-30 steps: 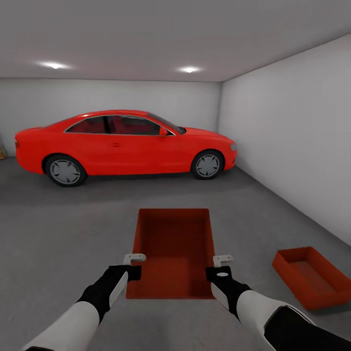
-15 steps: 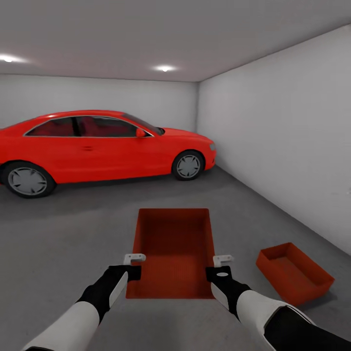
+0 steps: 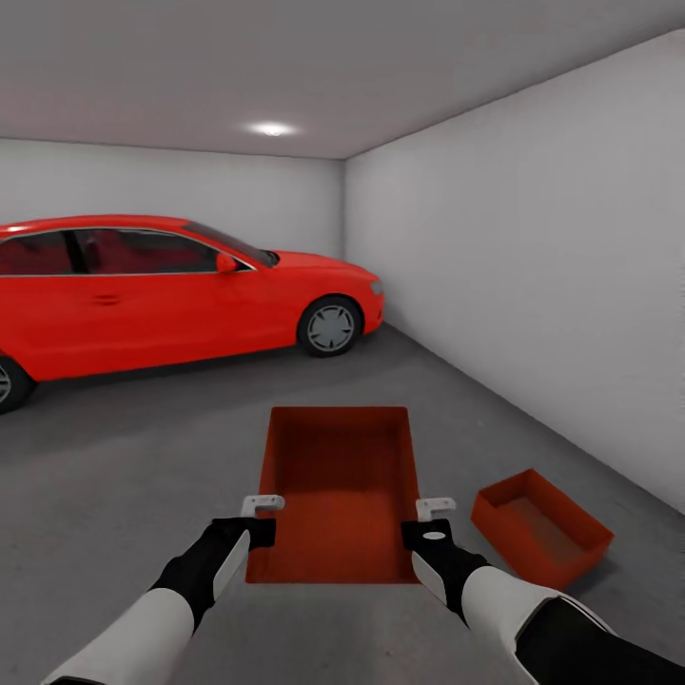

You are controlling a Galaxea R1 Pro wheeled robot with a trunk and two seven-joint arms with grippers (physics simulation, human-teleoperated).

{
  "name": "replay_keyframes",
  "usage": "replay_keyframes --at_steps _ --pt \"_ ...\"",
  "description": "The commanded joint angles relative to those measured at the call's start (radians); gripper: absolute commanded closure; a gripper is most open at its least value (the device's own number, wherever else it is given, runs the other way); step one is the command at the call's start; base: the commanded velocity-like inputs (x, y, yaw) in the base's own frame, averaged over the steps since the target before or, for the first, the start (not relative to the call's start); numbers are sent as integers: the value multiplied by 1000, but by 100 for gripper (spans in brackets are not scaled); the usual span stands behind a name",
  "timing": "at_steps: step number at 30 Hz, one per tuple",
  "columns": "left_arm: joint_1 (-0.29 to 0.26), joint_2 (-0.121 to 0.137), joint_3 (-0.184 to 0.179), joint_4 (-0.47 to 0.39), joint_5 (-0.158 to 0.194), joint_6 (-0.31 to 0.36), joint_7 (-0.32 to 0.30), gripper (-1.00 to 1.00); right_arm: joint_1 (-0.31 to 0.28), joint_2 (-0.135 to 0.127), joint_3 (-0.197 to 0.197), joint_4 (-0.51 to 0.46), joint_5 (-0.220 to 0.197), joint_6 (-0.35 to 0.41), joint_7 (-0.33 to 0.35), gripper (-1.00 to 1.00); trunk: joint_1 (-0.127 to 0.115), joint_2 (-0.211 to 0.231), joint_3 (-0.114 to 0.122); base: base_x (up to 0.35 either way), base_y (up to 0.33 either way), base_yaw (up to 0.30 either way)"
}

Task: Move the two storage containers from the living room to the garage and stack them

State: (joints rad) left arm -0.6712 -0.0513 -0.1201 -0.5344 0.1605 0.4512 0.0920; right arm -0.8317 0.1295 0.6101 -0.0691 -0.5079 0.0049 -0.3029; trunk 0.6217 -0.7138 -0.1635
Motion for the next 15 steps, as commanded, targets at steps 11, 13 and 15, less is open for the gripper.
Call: replay_keyframes --at_steps 11,13,15 --pt "-1 -9 2 -4 -30 -37 14 100 0 1 8 4 -24 -2 -100 100 1 -1 -2 322 0 -83" --pt "-1 -9 2 -3 -30 -37 14 100 0 1 8 4 -24 -2 -100 100 1 -1 -2 322 0 -1" --pt "-1 -9 2 -4 -30 -37 14 100 -1 1 8 3 -24 -1 -99 100 1 -1 -2 322 0 0"
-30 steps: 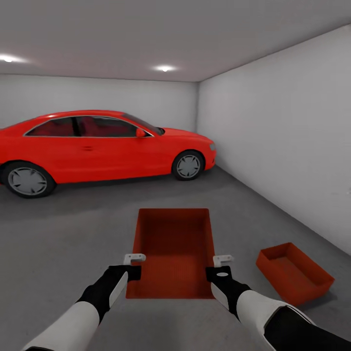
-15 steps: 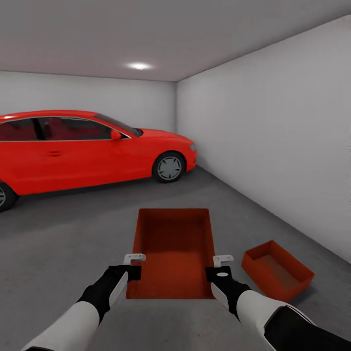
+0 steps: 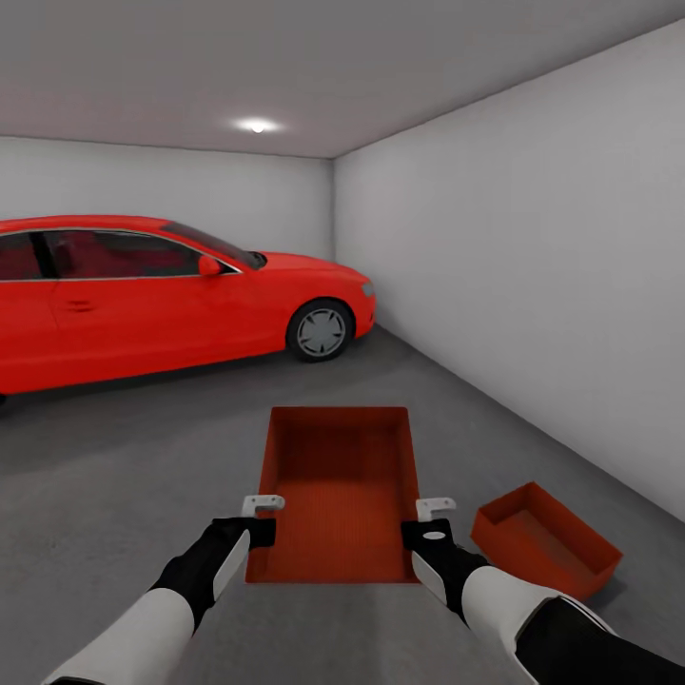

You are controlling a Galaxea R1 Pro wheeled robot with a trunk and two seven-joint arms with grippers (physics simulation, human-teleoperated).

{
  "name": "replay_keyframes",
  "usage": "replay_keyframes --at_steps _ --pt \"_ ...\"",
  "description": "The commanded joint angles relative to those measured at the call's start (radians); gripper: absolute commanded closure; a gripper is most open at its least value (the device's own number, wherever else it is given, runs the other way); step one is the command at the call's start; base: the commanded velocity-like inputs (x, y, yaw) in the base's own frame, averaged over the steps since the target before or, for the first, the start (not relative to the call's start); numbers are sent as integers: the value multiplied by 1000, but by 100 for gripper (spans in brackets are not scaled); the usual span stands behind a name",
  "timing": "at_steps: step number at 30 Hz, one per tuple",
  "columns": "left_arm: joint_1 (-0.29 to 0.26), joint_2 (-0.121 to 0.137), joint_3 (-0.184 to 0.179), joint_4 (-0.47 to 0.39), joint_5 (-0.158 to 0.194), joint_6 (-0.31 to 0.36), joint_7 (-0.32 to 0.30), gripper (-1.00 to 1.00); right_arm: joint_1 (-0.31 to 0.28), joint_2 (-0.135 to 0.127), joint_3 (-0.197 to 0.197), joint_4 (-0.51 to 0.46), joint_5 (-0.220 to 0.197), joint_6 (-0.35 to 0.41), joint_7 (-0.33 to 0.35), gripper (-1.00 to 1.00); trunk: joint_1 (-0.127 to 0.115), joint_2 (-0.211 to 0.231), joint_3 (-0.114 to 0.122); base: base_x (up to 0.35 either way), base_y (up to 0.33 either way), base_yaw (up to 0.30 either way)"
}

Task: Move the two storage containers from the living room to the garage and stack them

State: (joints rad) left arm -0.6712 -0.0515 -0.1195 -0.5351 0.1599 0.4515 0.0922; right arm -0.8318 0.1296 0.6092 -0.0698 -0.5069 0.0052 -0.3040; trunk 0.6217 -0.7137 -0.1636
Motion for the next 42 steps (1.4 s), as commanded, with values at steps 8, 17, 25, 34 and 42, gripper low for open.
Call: replay_keyframes --at_steps 8,17,25,34,42 --pt "-1 -8 1 -3 -29 -37 14 100 0 1 9 5 -25 -2 -98 100 1 -1 -2 322 0 0" --pt "-1 -8 1 -3 -29 -37 14 100 0 0 8 5 -25 -2 -99 100 1 -1 -2 322 0 -14" --pt "-1 -8 1 -3 -29 -37 14 100 0 1 9 5 -25 -2 -99 100 1 -1 -2 322 0 -228" --pt "-1 -8 1 -3 -29 -37 14 100 0 1 9 4 -25 -2 -99 100 1 -1 -2 322 0 -251" --pt "-1 -8 1 -3 -29 -37 14 100 0 1 9 4 -25 -2 -99 100 1 -1 -2 322 0 -251"
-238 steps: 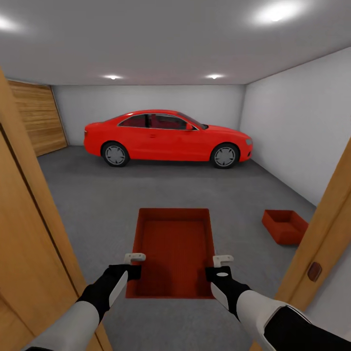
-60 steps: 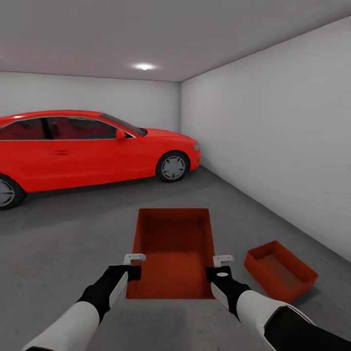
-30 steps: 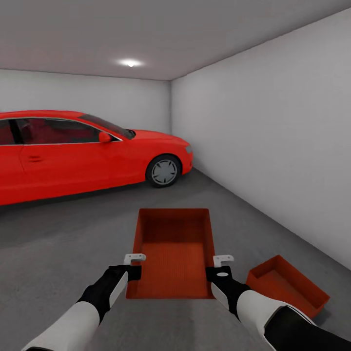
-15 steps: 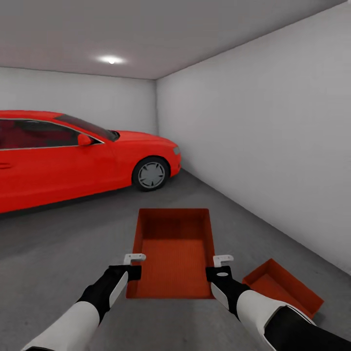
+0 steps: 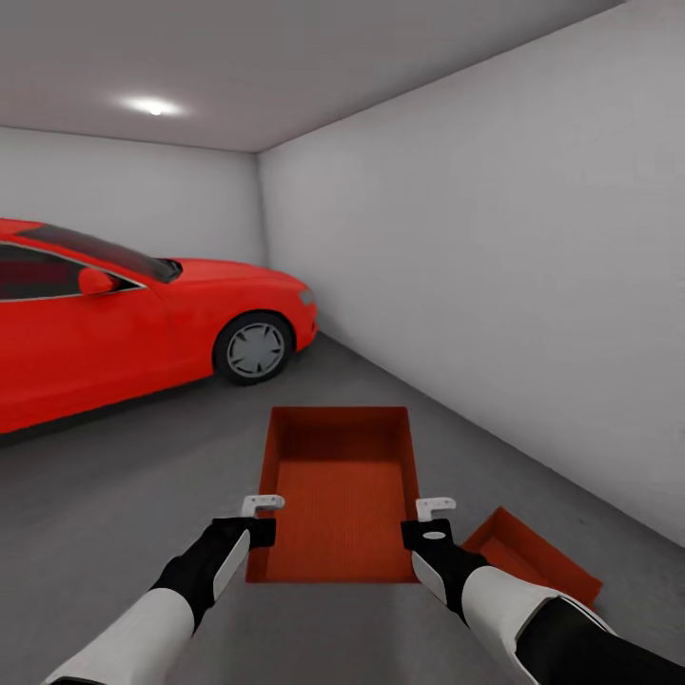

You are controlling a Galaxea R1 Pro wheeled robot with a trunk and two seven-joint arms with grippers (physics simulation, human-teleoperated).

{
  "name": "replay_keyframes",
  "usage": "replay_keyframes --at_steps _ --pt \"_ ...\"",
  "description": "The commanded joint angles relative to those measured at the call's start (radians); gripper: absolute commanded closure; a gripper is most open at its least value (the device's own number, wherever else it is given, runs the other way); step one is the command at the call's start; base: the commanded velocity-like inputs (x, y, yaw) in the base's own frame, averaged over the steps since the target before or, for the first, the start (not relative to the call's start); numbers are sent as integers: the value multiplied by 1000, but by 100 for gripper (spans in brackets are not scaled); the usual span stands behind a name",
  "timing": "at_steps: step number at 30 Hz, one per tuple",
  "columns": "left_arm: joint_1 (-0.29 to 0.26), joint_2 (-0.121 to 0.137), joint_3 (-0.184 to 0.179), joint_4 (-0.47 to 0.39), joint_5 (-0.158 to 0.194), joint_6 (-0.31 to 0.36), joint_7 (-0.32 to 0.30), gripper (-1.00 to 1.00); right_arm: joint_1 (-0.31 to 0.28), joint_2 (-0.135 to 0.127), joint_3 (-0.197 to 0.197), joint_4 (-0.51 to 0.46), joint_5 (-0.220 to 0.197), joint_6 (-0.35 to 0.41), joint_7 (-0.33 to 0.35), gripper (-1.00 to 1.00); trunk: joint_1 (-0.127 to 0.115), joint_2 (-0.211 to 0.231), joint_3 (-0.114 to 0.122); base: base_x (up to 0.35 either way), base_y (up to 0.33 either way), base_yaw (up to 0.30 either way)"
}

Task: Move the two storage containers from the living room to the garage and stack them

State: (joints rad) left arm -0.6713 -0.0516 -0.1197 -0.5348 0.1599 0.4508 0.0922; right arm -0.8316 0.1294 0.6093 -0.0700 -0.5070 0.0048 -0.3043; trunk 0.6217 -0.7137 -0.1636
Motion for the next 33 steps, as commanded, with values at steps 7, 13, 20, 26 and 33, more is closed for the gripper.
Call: replay_keyframes --at_steps 7,13,20,26,33 --pt "-1 -8 2 -4 -29 -37 14 100 -1 1 9 5 -25 -2 -99 100 1 -1 -2 322 0 -251" --pt "-1 -8 2 -4 -29 -37 14 100 -1 1 9 5 -25 -2 -99 100 1 -1 -2 322 0 -251" --pt "-1 -8 2 -4 -29 -37 14 100 0 1 9 4 -25 -2 -99 100 1 -1 -2 322 0 -251" --pt "-1 -8 2 -4 -29 -37 14 100 -1 1 9 4 -25 -2 -99 100 1 -1 -2 322 0 -251" --pt "-1 -8 2 -4 -29 -37 14 100 -1 1 9 5 -25 -2 -99 100 1 -1 -2 322 0 -251"
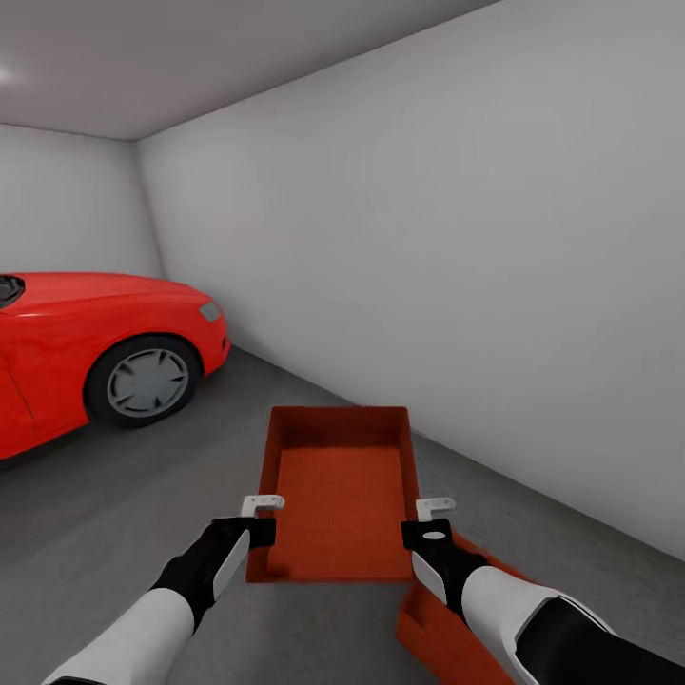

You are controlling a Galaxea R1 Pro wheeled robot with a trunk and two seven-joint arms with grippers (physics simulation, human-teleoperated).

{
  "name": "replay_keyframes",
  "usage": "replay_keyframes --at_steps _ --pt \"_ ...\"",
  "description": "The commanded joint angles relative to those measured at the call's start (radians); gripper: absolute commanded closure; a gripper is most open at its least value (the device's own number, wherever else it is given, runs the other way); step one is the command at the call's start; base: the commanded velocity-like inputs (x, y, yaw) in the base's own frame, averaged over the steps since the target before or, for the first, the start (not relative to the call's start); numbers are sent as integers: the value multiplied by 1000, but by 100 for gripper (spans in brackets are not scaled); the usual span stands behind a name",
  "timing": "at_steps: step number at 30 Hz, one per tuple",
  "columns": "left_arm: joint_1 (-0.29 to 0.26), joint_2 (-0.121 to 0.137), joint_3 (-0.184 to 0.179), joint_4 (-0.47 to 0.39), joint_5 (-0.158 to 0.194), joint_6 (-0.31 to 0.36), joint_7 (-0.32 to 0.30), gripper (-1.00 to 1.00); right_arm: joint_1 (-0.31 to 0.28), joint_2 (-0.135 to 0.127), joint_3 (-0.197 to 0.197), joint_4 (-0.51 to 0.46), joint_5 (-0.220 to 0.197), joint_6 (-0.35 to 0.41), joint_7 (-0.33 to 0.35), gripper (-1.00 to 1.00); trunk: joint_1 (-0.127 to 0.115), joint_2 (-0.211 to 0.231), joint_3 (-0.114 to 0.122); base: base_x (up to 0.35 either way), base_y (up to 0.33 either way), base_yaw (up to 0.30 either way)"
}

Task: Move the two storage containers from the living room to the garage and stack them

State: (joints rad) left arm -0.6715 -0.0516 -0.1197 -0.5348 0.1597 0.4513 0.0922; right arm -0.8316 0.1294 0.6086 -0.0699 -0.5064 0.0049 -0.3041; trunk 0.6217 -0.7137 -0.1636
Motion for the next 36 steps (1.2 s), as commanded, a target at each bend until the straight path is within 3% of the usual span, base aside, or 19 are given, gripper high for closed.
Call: replay_keyframes --at_steps 1,17,36 --pt "-1 -8 2 -4 -29 -37 14 100 -1 1 10 4 -26 -2 -99 100 1 -1 -2 322 0 -251" --pt "0 -8 2 -7 -29 -37 14 100 -1 1 9 4 -26 -2 -99 100 1 -1 -2 318 0 -251" --pt "-1 -8 1 -13 -29 -37 14 100 -1 1 9 5 -26 -1 -99 100 1 -1 -2 13 0 -251"
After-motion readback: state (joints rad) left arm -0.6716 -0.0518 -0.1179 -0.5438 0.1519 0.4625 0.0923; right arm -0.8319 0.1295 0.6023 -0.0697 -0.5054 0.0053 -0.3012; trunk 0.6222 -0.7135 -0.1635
